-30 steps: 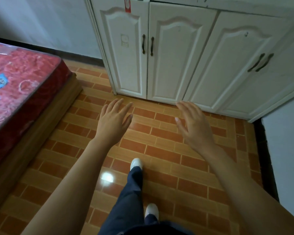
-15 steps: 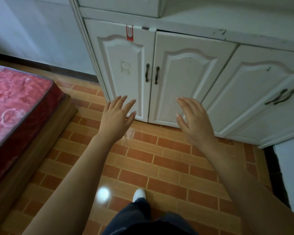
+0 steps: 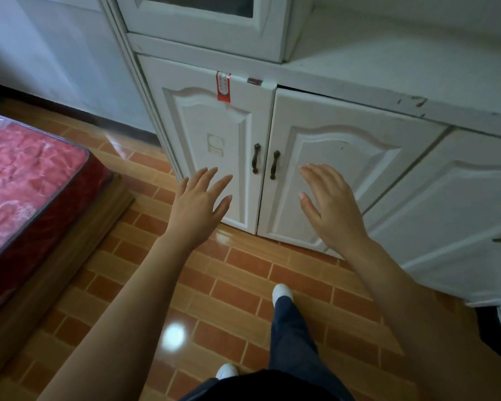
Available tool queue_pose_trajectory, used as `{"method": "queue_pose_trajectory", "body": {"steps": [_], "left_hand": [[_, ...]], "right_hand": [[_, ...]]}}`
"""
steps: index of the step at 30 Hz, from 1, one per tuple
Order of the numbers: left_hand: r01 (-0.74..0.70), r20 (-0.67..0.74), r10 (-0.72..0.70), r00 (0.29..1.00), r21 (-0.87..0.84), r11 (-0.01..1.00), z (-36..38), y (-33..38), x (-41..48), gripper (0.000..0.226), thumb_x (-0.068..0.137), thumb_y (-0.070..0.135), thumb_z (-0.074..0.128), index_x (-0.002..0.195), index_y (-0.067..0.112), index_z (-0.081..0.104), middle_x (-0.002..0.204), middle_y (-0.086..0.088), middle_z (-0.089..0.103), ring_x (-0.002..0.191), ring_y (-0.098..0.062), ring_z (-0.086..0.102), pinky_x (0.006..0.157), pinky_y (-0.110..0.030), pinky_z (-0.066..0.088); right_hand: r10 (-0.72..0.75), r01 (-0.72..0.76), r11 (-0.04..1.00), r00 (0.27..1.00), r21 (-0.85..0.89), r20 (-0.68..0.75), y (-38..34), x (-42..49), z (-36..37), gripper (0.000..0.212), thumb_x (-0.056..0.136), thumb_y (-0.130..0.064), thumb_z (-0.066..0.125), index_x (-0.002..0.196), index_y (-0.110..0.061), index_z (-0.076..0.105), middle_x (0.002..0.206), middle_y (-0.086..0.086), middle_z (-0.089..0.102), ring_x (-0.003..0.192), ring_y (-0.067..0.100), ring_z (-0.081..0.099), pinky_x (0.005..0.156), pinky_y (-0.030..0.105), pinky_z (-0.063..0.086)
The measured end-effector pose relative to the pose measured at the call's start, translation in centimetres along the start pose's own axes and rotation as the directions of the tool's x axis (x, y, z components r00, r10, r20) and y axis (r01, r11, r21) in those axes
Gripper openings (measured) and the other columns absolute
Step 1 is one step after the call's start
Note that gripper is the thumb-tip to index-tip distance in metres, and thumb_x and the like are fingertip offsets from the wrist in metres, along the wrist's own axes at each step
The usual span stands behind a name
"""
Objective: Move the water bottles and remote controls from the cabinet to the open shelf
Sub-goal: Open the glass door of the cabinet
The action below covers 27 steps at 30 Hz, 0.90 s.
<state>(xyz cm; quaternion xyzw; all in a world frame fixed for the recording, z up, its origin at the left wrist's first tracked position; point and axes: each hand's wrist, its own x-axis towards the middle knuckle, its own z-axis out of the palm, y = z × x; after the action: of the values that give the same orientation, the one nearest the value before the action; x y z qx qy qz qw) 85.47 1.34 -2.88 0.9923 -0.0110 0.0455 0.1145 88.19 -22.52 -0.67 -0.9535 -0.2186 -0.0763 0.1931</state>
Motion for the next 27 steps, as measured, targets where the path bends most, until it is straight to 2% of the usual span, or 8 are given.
{"method": "queue_pose_trajectory", "body": {"steps": [7,16,27], "left_hand": [[0.146,-0.067,-0.146,0.987,0.004,0.989,0.5,2.6,7.4,0.046,0.094,0.044,0.032,0.138,0.031,0.031,0.15,-0.004,0.031,0.141,-0.023,0.019,0.115,-0.044,0.013],[0.288,-0.112,-0.283,0.952,0.024,0.957,0.7,4.7,12.2,0.047,0.093,0.045,0.031,0.138,0.032,0.029,0.15,-0.002,0.029,0.141,-0.022,0.017,0.115,-0.042,0.009],[0.23,-0.198,-0.224,0.954,0.011,0.973,-1.3,6.1,17.9,0.048,0.092,0.043,0.035,0.138,0.027,0.031,0.149,-0.006,0.031,0.141,-0.025,0.02,0.116,-0.046,0.013]], "right_hand": [[-0.167,0.167,0.986,0.985,0.015,0.053,6.2,9.5,-0.7,0.051,0.091,-0.036,0.025,0.135,-0.014,0.037,0.141,0.01,0.044,0.134,0.028,0.032,0.11,0.041,0.025],[-0.344,0.34,0.937,0.939,0.083,0.03,9.9,16.4,-0.6,0.046,0.091,-0.03,0.031,0.132,-0.01,0.04,0.136,0.012,0.048,0.131,0.029,0.037,0.11,0.043,0.032],[-0.375,0.377,0.923,0.926,0.079,-0.042,11.4,20.7,-2.4,0.048,0.091,-0.031,0.03,0.133,-0.011,0.039,0.137,0.011,0.048,0.13,0.03,0.038,0.109,0.045,0.033]]}}
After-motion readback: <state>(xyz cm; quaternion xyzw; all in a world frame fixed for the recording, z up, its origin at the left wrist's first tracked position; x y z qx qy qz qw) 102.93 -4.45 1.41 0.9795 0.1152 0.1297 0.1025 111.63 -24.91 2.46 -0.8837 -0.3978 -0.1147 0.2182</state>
